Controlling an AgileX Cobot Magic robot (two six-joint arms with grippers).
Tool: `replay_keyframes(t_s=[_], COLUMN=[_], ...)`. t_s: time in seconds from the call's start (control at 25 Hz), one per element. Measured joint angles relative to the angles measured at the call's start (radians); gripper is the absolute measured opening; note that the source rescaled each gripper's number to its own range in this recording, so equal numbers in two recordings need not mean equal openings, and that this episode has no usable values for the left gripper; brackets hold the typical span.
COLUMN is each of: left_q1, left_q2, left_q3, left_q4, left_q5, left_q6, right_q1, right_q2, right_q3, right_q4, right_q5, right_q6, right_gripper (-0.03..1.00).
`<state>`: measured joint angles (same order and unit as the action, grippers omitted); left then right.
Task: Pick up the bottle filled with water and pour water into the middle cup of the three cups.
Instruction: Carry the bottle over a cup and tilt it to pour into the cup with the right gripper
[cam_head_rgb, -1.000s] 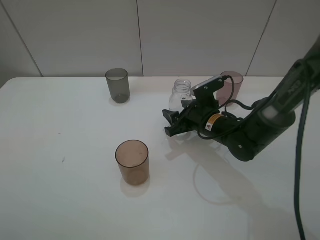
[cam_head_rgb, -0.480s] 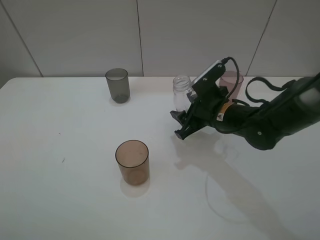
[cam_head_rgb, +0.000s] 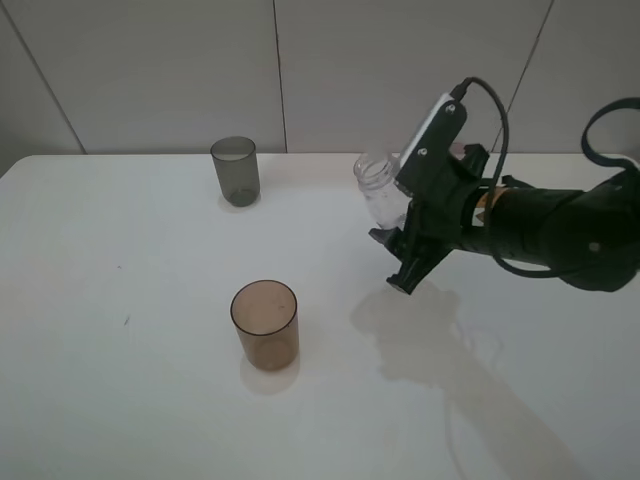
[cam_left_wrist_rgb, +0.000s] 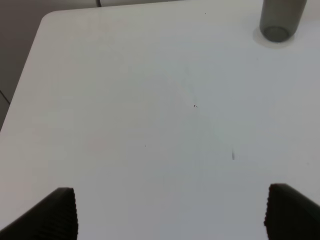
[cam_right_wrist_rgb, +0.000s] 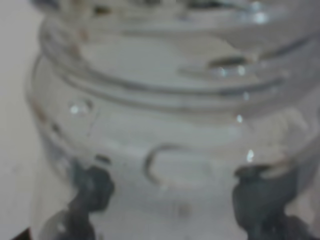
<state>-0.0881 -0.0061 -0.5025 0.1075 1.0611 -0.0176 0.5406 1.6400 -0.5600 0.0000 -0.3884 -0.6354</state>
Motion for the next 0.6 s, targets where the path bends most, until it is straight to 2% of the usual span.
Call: replay_keyframes(t_s=[0.16, 0.36, 0.48, 0.6], left_q1=[0.0, 0.0, 0.0, 0.0], left_q2=[0.0, 0.0, 0.0, 0.0], left_q3=[0.0, 0.0, 0.0, 0.0], left_q4=[0.0, 0.0, 0.0, 0.0], left_q5=[0.0, 0.0, 0.0, 0.0], left_q6=[0.0, 0.0, 0.0, 0.0], right_q1=[0.092, 0.182, 0.218, 0.241], right_q2=[-0.001, -0.001, 0.001, 0.013], right_q3=[0.0, 0.0, 0.0, 0.0], right_q4=[0.178, 0.421, 0.529, 0.568], right_q5=[-0.004, -0.061, -0.116, -0.146], right_q6=[-0.28, -0.648, -0.785, -0.831], right_gripper=[0.0, 0.0, 0.0, 0.0])
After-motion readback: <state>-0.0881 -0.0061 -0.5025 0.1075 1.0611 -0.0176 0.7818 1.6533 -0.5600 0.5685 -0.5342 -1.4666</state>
